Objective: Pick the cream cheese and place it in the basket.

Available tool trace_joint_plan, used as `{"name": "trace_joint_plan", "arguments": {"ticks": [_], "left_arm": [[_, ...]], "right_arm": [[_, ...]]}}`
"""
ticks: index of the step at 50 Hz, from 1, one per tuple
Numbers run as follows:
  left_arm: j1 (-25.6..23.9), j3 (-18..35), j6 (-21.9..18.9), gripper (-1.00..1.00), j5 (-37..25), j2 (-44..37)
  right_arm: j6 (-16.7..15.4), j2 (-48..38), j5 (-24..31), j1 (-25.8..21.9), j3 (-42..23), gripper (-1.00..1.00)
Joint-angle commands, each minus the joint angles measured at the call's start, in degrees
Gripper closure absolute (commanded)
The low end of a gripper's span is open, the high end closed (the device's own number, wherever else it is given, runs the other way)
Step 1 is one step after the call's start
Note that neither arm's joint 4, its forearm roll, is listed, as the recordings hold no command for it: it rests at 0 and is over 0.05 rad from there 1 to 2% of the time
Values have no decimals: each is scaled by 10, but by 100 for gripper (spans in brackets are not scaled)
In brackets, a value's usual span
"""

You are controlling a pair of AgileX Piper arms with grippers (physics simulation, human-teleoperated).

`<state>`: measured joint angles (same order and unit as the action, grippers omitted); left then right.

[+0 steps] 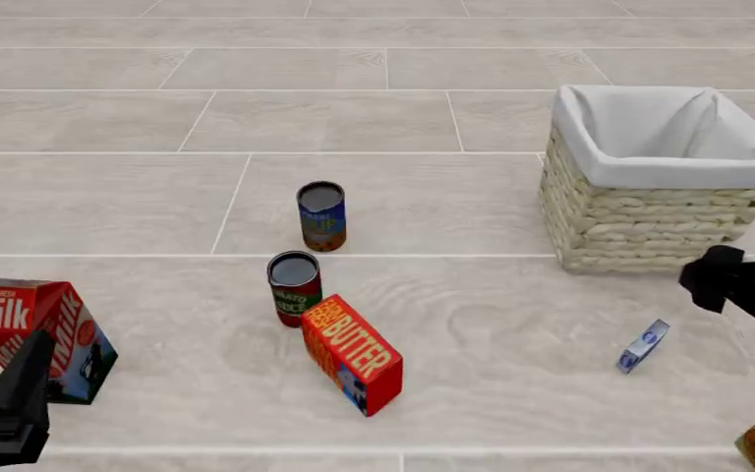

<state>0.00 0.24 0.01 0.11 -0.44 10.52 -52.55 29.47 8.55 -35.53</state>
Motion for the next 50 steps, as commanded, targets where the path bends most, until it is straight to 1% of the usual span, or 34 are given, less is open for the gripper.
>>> {"name": "trace_joint_plan", "arguments": {"ticks": [1,3,5,6,7,11,13,15,16,17,20,30,37,42,50], "left_arm": [[0,0,0,-100,0,0],[0,0,0,-100,0,0],[0,0,0,-100,0,0],[0,0,0,-100,0,0],[0,0,0,-100,0,0],[0,0,0,-100,0,0],[0,0,0,-100,0,0],[0,0,0,-100,0,0],[0,0,0,-100,0,0],[0,0,0,-100,0,0],[0,0,0,-100,0,0],[0,0,0,-100,0,0],[0,0,0,-100,0,0],[0,0,0,-100,0,0],[0,0,0,-100,0,0]], "right_arm": [[-24,-75,-38,15,-4,-100],[-27,-77,-40,16,-4,-100],[-22,-86,-46,22,3,-100],[-23,-87,-49,22,6,-100],[-32,-91,-55,24,12,-100],[-36,-96,-71,24,34,-100],[-33,-99,-74,25,39,-100],[-35,-100,-74,26,38,-100],[-42,-103,-74,27,38,-100],[-37,-102,-73,27,38,-100],[-43,-105,-75,28,41,-100],[-42,-129,-93,14,51,-100],[-40,-145,-93,6,34,-100],[-40,-167,-114,1,38,-100],[-36,-183,-127,-4,43,-100]]}}
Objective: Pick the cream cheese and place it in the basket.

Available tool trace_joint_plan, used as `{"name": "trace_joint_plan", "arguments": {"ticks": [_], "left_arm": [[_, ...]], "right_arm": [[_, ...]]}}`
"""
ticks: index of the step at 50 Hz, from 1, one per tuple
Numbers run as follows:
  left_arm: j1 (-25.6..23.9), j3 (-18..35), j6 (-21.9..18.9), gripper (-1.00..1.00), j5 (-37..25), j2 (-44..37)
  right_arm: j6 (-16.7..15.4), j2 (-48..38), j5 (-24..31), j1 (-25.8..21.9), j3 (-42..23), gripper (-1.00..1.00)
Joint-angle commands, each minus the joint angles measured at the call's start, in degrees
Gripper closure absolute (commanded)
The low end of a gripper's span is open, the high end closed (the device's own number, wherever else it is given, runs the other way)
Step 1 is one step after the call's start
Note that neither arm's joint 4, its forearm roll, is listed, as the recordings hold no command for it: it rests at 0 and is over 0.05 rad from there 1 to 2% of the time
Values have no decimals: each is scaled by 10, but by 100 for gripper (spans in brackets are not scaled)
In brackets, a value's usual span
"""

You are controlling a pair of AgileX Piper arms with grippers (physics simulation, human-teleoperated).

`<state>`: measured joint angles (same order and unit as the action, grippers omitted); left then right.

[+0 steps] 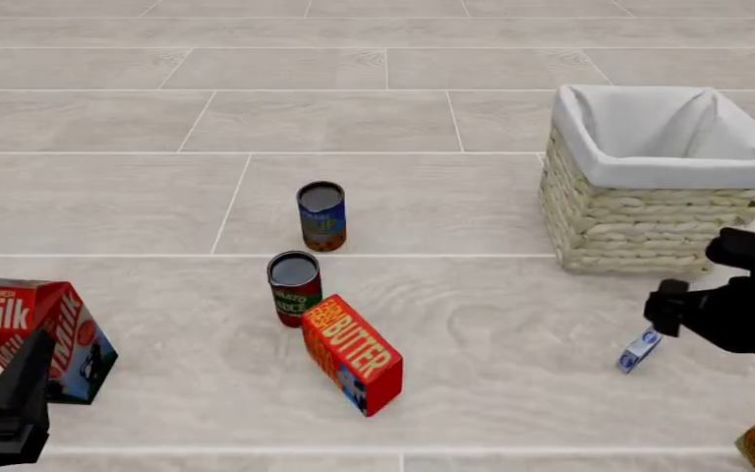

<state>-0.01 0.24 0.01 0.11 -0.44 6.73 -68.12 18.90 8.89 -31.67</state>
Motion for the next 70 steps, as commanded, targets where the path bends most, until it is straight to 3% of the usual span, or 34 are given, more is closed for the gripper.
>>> {"name": "trace_joint_plan", "arguments": {"ticks": [1,34,42,47,70], "left_arm": [[0,0,0,-100,0,0],[0,0,0,-100,0,0],[0,0,0,-100,0,0],[0,0,0,-100,0,0],[0,0,0,-100,0,0]], "right_arm": [[2,-30,-22,-7,5,-100],[27,-111,-107,-26,32,-100],[11,-134,-121,-20,29,-100],[18,-148,-134,-19,36,-100],[-4,-169,-123,-1,35,-100]]}}
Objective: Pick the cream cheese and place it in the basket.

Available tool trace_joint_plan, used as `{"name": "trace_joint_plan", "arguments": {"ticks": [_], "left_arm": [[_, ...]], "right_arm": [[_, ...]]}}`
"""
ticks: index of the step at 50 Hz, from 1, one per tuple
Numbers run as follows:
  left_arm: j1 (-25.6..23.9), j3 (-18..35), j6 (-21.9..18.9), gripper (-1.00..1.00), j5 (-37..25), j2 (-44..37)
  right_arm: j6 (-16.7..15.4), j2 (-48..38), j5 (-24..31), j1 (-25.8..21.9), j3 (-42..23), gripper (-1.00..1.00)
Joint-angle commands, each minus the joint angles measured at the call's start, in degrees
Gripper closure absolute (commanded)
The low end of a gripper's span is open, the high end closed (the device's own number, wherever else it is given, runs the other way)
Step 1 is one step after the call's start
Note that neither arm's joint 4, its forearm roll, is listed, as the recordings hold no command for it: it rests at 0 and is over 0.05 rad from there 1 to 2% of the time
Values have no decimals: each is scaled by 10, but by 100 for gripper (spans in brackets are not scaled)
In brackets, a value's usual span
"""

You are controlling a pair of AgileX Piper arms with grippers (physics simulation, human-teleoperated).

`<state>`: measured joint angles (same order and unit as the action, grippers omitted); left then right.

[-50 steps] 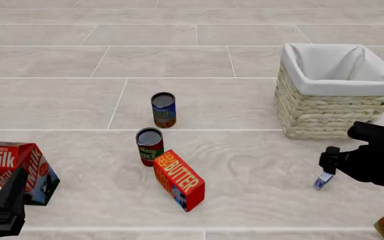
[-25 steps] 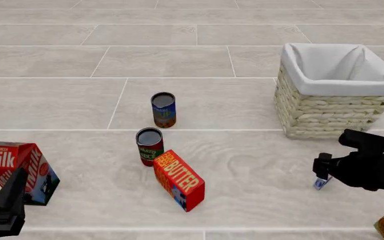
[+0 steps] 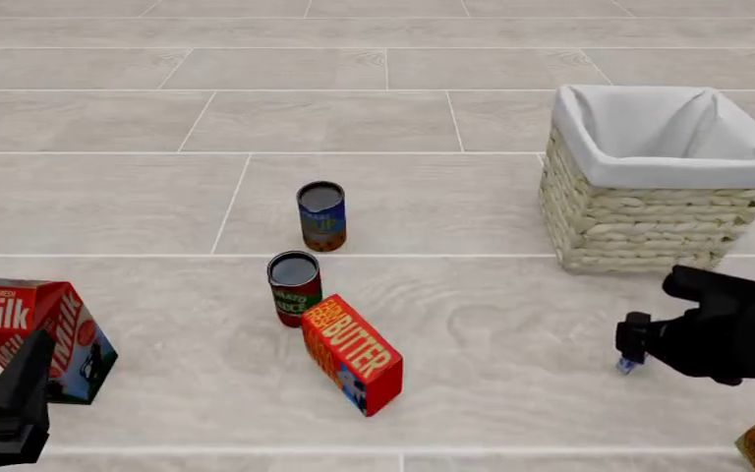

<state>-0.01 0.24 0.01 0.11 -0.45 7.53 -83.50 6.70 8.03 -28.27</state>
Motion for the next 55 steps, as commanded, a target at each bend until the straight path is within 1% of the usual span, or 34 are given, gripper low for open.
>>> {"name": "trace_joint_plan", "arguments": {"ticks": [1,10,20,26,29,37,39,42,43,45,46,47,48,50,55], "left_arm": [[0,0,0,-100,0,0],[0,0,0,-100,0,0],[0,0,0,-100,0,0],[0,0,0,-100,0,0],[0,0,0,-100,0,0],[0,0,0,-100,0,0],[0,0,0,-100,0,0],[0,0,0,-100,0,0],[0,0,0,-100,0,0],[0,0,0,-100,0,0],[0,0,0,-100,0,0],[0,0,0,-100,0,0],[0,0,0,-100,0,0],[0,0,0,-100,0,0],[0,0,0,-100,0,0]], "right_arm": [[-12,-16,-1,8,1,-100],[-8,-46,-24,5,3,-100],[-4,-72,-33,-8,-9,-100],[4,-105,-65,-17,0,-100],[2,-114,-74,-16,-1,-100],[12,-158,-116,-13,8,-100],[13,-159,-117,-12,8,-100],[25,-164,-125,-20,13,-100],[24,-163,-125,-20,13,-100],[9,-140,-119,3,11,-100],[18,-131,-113,9,8,100],[18,-125,-110,17,7,100],[12,-124,-107,18,5,100],[24,-116,-102,14,6,100],[31,-104,-98,13,7,100]]}}
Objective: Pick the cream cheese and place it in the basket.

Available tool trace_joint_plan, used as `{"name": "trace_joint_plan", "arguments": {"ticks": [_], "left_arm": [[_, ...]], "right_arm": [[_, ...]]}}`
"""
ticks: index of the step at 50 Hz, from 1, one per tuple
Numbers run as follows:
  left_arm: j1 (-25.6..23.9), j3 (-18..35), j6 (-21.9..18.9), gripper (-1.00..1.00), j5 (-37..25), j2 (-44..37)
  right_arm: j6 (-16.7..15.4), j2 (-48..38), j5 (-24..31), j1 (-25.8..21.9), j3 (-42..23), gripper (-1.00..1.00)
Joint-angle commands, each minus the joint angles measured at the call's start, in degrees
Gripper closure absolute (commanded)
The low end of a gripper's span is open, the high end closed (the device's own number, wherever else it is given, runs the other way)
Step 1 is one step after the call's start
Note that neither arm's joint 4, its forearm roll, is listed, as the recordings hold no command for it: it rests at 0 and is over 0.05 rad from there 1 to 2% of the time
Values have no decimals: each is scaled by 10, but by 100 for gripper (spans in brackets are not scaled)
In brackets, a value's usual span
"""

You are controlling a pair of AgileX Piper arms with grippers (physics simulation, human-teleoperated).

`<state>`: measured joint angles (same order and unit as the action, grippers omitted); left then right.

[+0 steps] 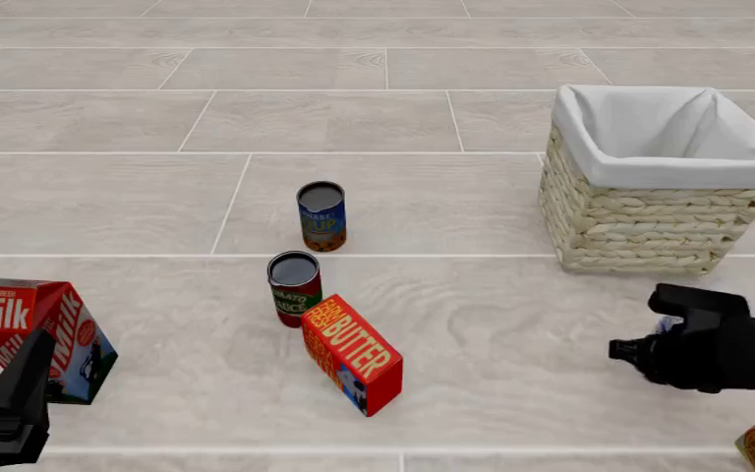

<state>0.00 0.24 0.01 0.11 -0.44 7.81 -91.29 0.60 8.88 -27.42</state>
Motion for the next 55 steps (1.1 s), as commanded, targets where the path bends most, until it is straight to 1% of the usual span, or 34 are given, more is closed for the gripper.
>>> {"name": "trace_joint_plan", "arguments": {"ticks": [1,4,5,7,14,17,18,19,20,21,22,25,26,29,32,33,34,37,43,44,46,47,50,52,55], "left_arm": [[0,0,0,-100,0,0],[0,0,0,-100,0,0],[0,0,0,-100,0,0],[0,0,0,-100,0,0],[0,0,0,-100,0,0],[0,0,0,-100,0,0],[0,0,0,-100,0,0],[0,0,0,-100,0,0],[0,0,0,-100,0,0],[0,0,0,-100,0,0],[0,0,0,-100,0,0],[0,0,0,-100,0,0],[0,0,0,-100,0,0],[0,0,0,-100,0,0],[0,0,0,-100,0,0],[0,0,0,-100,0,0],[0,0,0,-100,0,0],[0,0,0,-100,0,0],[0,0,0,-100,0,0],[0,0,0,-100,0,0],[0,0,0,-100,0,0],[0,0,0,-100,0,0],[0,0,0,-100,0,0],[0,0,0,-100,0,0],[0,0,0,-100,0,0]], "right_arm": [[28,-22,-35,6,-1,100],[41,-6,-29,-7,2,100],[45,0,-28,-4,6,100],[44,11,-24,-5,11,100],[56,34,-25,-5,28,100],[50,55,-15,-3,28,100],[43,61,-12,-5,28,100],[43,61,-12,-5,28,100],[11,75,-6,-5,24,100],[0,83,-2,0,23,100],[2,88,3,7,21,100],[-7,103,10,14,20,100],[-20,116,19,18,19,100],[-22,133,26,14,20,100],[-59,151,25,9,26,100],[-50,153,29,10,25,100],[-49,155,28,8,29,100],[-62,165,28,9,33,100],[-67,190,50,6,21,100],[-72,197,57,5,18,100],[-91,215,70,-8,10,100],[-98,223,80,-6,3,100],[-87,233,101,-7,-11,100],[-91,247,116,-5,-18,100],[-91,255,123,-8,-21,100]]}}
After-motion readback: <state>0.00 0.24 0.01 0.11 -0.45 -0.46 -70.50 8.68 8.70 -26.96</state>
